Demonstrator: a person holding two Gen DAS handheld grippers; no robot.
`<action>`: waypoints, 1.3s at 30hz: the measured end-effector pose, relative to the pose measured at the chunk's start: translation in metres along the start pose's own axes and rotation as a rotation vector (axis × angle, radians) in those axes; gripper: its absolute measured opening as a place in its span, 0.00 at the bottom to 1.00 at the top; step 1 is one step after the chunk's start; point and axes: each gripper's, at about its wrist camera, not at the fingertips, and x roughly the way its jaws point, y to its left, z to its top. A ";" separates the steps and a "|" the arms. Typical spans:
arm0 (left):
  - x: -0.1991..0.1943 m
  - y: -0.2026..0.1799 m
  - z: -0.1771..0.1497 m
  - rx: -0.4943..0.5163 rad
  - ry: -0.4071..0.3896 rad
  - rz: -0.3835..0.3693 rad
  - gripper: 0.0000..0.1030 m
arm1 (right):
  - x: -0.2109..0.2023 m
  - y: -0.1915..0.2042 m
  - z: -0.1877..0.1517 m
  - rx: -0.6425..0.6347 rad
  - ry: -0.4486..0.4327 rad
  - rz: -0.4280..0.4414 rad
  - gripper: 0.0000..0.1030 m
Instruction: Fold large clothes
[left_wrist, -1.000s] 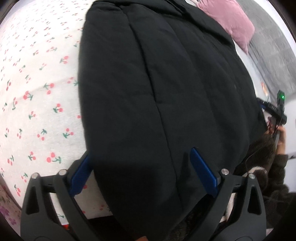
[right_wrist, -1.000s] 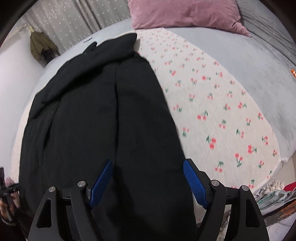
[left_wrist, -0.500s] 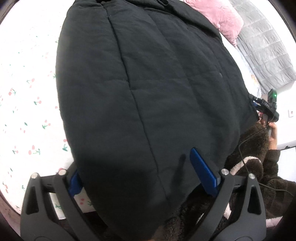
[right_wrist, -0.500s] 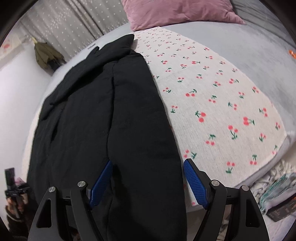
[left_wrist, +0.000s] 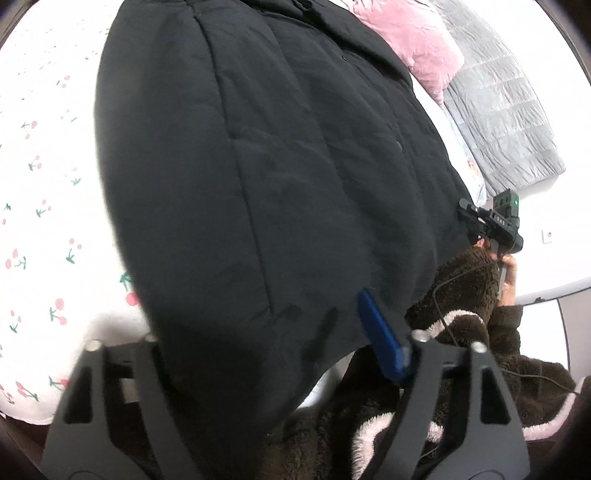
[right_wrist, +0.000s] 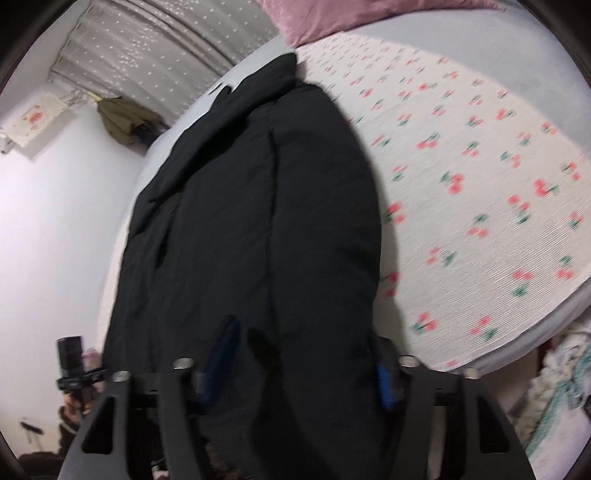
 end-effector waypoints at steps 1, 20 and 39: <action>0.000 0.000 0.000 -0.005 -0.005 0.007 0.55 | 0.001 0.003 0.000 -0.005 0.003 0.005 0.43; -0.110 -0.069 0.012 0.077 -0.495 -0.216 0.14 | -0.084 0.115 0.025 -0.202 -0.322 0.376 0.11; -0.207 -0.053 0.027 0.107 -0.757 -0.208 0.15 | -0.174 0.130 0.036 -0.126 -0.536 0.419 0.11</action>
